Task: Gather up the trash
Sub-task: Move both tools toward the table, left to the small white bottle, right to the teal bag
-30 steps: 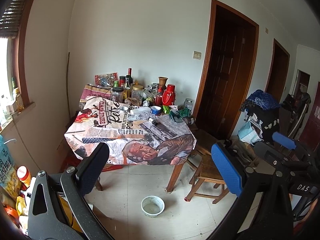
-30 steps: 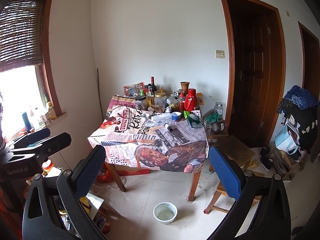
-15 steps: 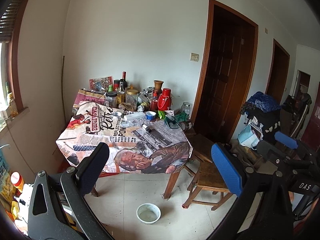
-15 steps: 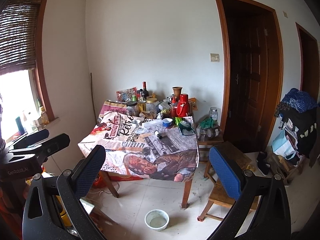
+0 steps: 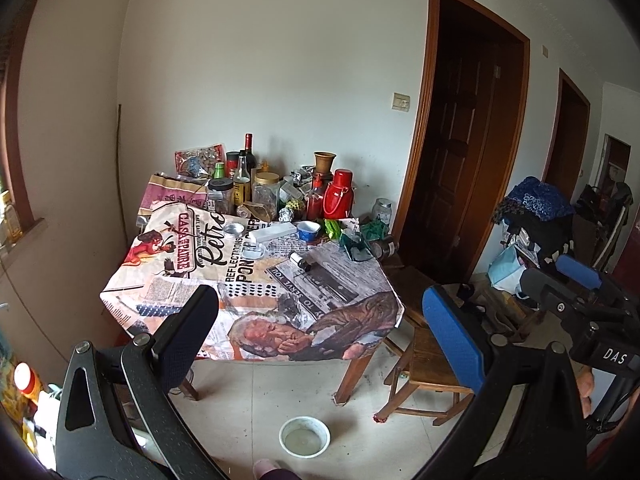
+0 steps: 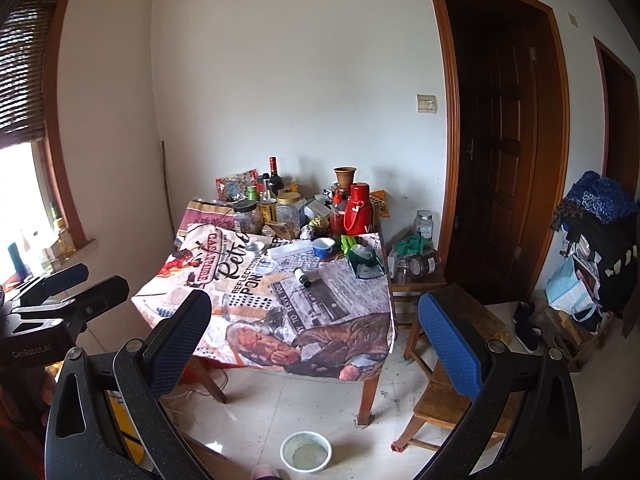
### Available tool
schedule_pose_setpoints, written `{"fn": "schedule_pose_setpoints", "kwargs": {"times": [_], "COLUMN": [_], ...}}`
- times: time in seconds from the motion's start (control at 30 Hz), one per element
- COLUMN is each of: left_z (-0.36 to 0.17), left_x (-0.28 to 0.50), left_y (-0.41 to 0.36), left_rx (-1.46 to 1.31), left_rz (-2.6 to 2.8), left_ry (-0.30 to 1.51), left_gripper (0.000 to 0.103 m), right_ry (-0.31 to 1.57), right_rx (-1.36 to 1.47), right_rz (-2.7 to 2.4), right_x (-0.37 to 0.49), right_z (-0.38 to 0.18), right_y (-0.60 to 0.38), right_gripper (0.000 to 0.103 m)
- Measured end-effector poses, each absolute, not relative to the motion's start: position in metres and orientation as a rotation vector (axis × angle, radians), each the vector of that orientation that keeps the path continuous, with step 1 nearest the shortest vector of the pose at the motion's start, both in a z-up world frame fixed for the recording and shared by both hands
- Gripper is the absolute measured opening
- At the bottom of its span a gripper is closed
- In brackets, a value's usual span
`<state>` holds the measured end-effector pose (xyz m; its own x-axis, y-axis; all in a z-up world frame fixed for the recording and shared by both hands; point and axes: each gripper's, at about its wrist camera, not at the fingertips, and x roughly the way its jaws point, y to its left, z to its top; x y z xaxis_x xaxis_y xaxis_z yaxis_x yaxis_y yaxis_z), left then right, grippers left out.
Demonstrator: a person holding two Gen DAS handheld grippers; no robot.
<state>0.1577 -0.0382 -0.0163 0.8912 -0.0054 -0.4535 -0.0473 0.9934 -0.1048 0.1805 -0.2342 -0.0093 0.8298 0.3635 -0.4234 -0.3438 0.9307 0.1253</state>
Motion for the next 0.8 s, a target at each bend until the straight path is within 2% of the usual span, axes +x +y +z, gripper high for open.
{"fn": "schedule_pose_setpoints", "kwargs": {"times": [0.27,0.53,0.8], "left_z": [-0.022,-0.041,-0.084], "left_x": [0.268,0.376,0.454], "left_y": [0.021,0.083,0.087], "left_rx": [-0.121,-0.127,-0.098], "left_rz": [0.012,0.039,0.026], "left_ry": [0.488,0.586,0.725], "left_gripper": [0.103,0.103,0.097], "right_ry": [0.510,0.589,0.721], "right_rx": [0.056,0.120,0.118], "right_rz": [0.290,0.149,0.101], "right_x": [0.261,0.331,0.391], "right_z": [-0.014,-0.018,-0.049], "right_y": [-0.190,-0.162,-0.162], "right_gripper": [0.103,0.103,0.103]}}
